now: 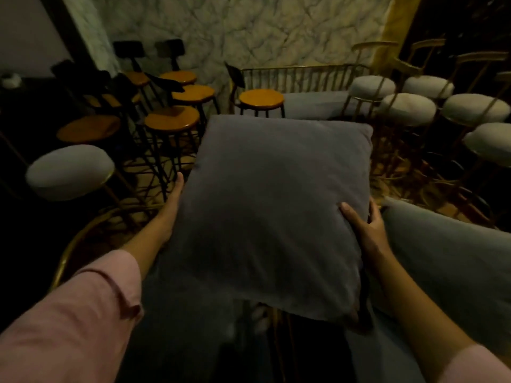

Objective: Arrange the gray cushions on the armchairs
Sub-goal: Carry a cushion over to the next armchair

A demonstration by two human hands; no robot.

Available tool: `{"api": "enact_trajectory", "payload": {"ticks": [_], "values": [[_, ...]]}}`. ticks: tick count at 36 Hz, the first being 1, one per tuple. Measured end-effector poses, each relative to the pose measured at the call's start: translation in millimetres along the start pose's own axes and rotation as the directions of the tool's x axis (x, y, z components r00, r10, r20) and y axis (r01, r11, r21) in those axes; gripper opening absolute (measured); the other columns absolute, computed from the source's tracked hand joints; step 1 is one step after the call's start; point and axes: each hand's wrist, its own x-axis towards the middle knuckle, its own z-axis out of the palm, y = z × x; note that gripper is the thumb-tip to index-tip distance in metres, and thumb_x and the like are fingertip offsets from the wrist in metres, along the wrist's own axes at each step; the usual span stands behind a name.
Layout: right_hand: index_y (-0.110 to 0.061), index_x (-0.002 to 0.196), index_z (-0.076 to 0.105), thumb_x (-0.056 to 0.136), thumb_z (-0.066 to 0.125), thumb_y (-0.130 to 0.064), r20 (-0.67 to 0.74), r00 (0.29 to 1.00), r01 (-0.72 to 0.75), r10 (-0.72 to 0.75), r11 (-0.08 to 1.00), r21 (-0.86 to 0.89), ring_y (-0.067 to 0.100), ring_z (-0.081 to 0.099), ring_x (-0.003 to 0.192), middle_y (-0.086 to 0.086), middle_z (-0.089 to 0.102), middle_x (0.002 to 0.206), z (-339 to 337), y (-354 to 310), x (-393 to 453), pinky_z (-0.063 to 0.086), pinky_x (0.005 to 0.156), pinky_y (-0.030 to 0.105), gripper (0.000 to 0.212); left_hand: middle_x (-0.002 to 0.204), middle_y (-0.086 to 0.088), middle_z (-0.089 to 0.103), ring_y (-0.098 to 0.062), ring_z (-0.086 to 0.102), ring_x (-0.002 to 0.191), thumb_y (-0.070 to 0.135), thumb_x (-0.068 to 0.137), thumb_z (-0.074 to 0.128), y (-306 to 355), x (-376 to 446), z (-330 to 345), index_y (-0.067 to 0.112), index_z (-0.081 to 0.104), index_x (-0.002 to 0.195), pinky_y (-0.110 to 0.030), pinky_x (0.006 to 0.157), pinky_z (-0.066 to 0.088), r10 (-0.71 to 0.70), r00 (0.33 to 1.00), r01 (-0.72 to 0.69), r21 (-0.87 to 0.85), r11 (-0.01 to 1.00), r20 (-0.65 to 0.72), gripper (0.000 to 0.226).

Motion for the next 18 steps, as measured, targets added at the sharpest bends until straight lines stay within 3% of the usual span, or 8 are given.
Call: {"api": "enact_trajectory", "payload": {"ticks": [3,5,7,10,12,15,18], "values": [[-0.035,0.149,0.034,0.072,0.082,-0.048,0.050,0.996,0.071,-0.069,0.997,-0.039,0.019,0.051,0.129,-0.006,0.047,0.148,64,3,-4,0.047,0.105,0.045,0.092,0.115,0.001,0.075,-0.025,0.070,0.107,0.078,0.080,0.047,0,-1,-62,0.030,0.068,0.118,-0.042,0.093,0.052,0.024,0.999,-0.024,-0.019,1.000,-0.029,0.064],[-0.033,0.148,0.037,0.073,0.082,-0.043,0.085,0.993,0.090,-0.084,0.993,-0.071,0.014,0.052,0.126,-0.009,0.050,0.145,108,7,-3,0.048,0.101,0.037,0.088,0.104,0.003,0.078,-0.018,0.075,0.094,0.072,0.074,0.059,0,3,-106,0.025,0.067,0.116,-0.041,0.092,0.054,0.053,0.993,-0.056,-0.022,0.998,-0.103,0.064],[-0.032,0.147,0.038,0.072,0.084,-0.045,0.142,0.986,0.104,-0.085,0.986,-0.131,0.011,0.053,0.121,-0.012,0.052,0.140,150,10,0,0.049,0.093,0.032,0.089,0.093,0.002,0.079,-0.014,0.076,0.079,0.057,0.083,0.061,3,9,-146,0.021,0.066,0.103,-0.034,0.081,0.054,0.107,0.977,-0.109,0.000,0.994,-0.184,0.042],[-0.027,0.145,0.039,0.071,0.086,-0.034,0.225,0.973,0.080,-0.042,0.983,-0.163,0.013,0.054,0.117,-0.008,0.054,0.133,210,13,10,0.049,0.082,0.023,0.088,0.101,-0.001,0.068,-0.020,0.068,0.088,0.039,0.092,0.062,14,22,-198,0.018,0.059,0.102,-0.029,0.071,0.051,0.164,0.941,-0.148,0.076,0.986,-0.296,0.024],[-0.024,0.145,0.037,0.067,0.089,-0.031,0.295,0.955,0.035,0.021,0.983,-0.183,0.016,0.054,0.118,-0.004,0.053,0.133,245,16,18,0.051,0.082,0.026,0.094,0.111,-0.006,0.063,-0.027,0.064,0.102,0.038,0.093,0.062,16,36,-235,0.013,0.051,0.117,-0.033,0.082,0.050,0.225,0.889,-0.199,0.107,0.974,-0.400,0.036],[-0.026,0.139,0.041,0.050,0.094,-0.043,0.335,0.939,-0.007,0.074,0.980,-0.197,0.021,0.060,0.118,0.001,0.059,0.132,286,24,31,0.057,0.088,0.038,0.106,0.139,-0.011,0.056,-0.030,0.056,0.126,0.055,0.092,0.055,17,52,-283,0.011,0.043,0.142,-0.039,0.099,0.047,0.289,0.844,-0.267,0.113,0.957,-0.452,0.068],[-0.022,0.138,0.043,0.046,0.091,-0.052,0.290,0.954,-0.022,0.076,0.983,-0.183,0.019,0.061,0.113,0.002,0.060,0.131,323,27,38,0.056,0.081,0.031,0.109,0.141,0.000,0.058,-0.022,0.056,0.129,0.081,0.075,0.056,3,89,-339,0.023,0.050,0.142,-0.045,0.110,0.044,0.260,0.838,-0.247,0.090,0.965,-0.480,0.089]]}}
